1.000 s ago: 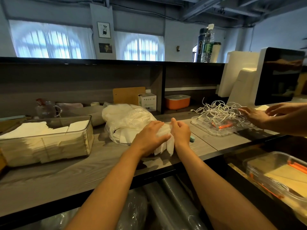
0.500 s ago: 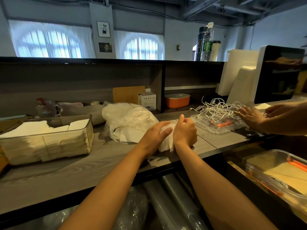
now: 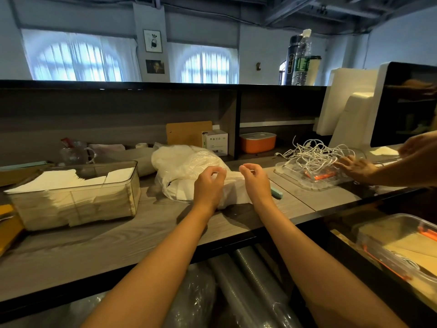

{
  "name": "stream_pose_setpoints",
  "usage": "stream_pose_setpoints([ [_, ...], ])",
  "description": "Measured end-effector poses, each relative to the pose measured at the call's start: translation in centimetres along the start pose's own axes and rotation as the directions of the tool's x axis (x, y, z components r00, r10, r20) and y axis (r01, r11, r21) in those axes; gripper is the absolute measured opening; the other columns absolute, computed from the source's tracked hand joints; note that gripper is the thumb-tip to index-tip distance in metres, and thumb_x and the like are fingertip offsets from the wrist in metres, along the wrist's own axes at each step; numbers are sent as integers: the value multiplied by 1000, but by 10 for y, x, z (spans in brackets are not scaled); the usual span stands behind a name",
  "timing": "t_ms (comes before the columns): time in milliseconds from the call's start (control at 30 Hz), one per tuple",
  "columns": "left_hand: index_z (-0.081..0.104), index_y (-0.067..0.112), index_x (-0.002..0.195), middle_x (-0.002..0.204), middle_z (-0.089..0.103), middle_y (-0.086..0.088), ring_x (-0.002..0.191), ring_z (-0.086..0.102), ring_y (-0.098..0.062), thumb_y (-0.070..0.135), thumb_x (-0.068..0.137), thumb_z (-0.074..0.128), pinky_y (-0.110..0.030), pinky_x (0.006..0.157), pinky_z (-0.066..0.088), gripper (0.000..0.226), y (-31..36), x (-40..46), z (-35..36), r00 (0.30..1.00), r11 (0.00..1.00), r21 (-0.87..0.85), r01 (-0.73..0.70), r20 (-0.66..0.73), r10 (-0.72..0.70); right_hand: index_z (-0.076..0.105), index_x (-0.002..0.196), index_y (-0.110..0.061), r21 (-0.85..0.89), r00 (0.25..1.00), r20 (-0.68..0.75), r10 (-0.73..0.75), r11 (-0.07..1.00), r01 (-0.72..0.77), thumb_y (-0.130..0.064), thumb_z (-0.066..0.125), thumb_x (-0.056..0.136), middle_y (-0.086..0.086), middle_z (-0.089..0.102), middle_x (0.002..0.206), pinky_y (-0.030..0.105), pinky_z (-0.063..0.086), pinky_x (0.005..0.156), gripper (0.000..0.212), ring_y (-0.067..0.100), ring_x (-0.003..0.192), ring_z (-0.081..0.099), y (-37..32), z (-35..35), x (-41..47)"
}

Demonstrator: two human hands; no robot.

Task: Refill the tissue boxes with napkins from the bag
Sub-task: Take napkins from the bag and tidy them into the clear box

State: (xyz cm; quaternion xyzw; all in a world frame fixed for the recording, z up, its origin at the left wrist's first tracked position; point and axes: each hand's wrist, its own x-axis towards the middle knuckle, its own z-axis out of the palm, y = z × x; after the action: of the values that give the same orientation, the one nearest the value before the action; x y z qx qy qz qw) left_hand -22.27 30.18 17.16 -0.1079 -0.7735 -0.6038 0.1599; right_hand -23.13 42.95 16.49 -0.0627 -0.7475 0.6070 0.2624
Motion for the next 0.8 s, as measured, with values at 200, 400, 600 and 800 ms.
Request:
stream_pose_setpoints([
  [200, 60, 10, 114, 111, 59, -3, 99, 51, -15, 17, 99, 45, -26, 81, 37, 22, -2, 5, 10, 965, 988, -31, 152, -212, -155, 54, 131, -13, 37, 1000, -6, 27, 999, -27, -32, 57, 96, 3, 57, 127, 26, 40, 83, 40, 11, 109, 49, 3, 5, 4],
  [400, 57, 15, 109, 104, 56, 4, 98, 49, -13, 24, 103, 44, -25, 82, 34, 17, -2, 4, 13, 980, 979, -153, 136, -122, -155, 57, 127, -12, 18, 999, -12, 51, 999, -51, -31, 54, 97, -1, 58, 114, 20, 39, 70, 35, 9, 100, 50, 3, 6, 6],
  [600, 60, 13, 105, 100, 60, 0, 94, 51, -17, 11, 99, 42, -26, 77, 35, 20, -4, 7, 12, 952, 984, -111, 142, -258, -167, 61, 119, -13, 24, 999, -18, 47, 999, -46, -27, 56, 96, -7, 57, 101, 18, 38, 66, 27, 6, 93, 53, 5, 6, 6],
  [800, 61, 11, 114, 108, 60, 1, 100, 51, -14, 9, 98, 42, -25, 83, 38, 25, -6, 6, 14, 970, 994, -72, 83, -221, -97, 65, 102, -6, -25, 997, 18, 69, 997, -68, -30, 57, 95, 2, 60, 89, 25, 43, 66, 25, 10, 80, 53, 6, 8, 5],
])
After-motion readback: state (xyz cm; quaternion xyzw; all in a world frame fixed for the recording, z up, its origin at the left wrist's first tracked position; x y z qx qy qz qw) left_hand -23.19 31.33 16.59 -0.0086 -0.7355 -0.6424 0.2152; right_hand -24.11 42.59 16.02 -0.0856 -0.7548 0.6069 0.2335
